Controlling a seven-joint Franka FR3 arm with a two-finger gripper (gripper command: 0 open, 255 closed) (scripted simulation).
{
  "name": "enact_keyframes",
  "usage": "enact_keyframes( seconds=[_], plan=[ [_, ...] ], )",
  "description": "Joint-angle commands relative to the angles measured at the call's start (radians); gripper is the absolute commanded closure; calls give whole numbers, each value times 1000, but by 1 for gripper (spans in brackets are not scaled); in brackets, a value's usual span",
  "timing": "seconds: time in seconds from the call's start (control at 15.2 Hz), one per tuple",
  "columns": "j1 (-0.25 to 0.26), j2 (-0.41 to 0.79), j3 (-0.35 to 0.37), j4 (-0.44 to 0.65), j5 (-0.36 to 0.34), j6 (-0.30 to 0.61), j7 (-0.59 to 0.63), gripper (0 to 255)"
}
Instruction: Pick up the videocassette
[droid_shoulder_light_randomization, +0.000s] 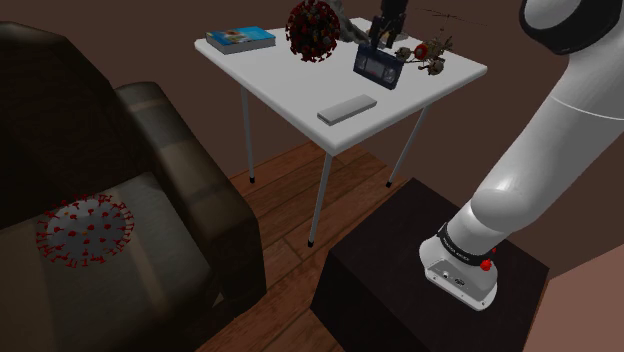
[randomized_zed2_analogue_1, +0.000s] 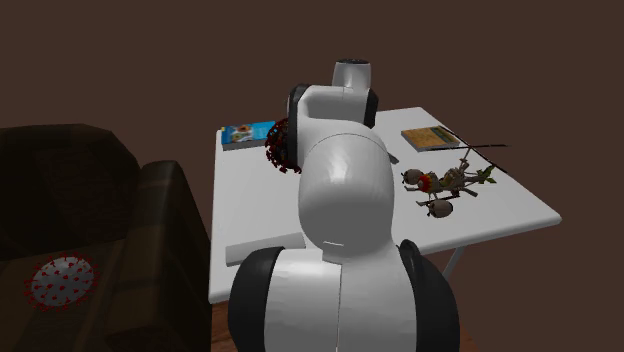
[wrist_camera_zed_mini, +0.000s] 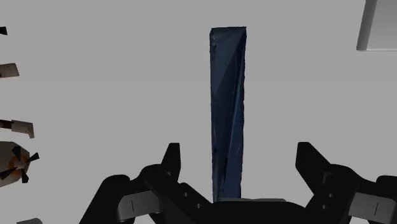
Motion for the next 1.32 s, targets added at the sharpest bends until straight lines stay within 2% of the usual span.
enact_keyframes(
  seconds=[0.0,0.46,0.53,1.12,1.25],
  plan=[
    [-6,20,-3,4,4,16,-12,0],
    [-4,18,-2,-73,4,91,-12,0],
    [-4,20,-2,-71,4,90,-12,255],
    [-4,18,-2,-73,4,91,-12,255],
    [-4,18,-3,-47,4,64,-12,255]
  ],
)
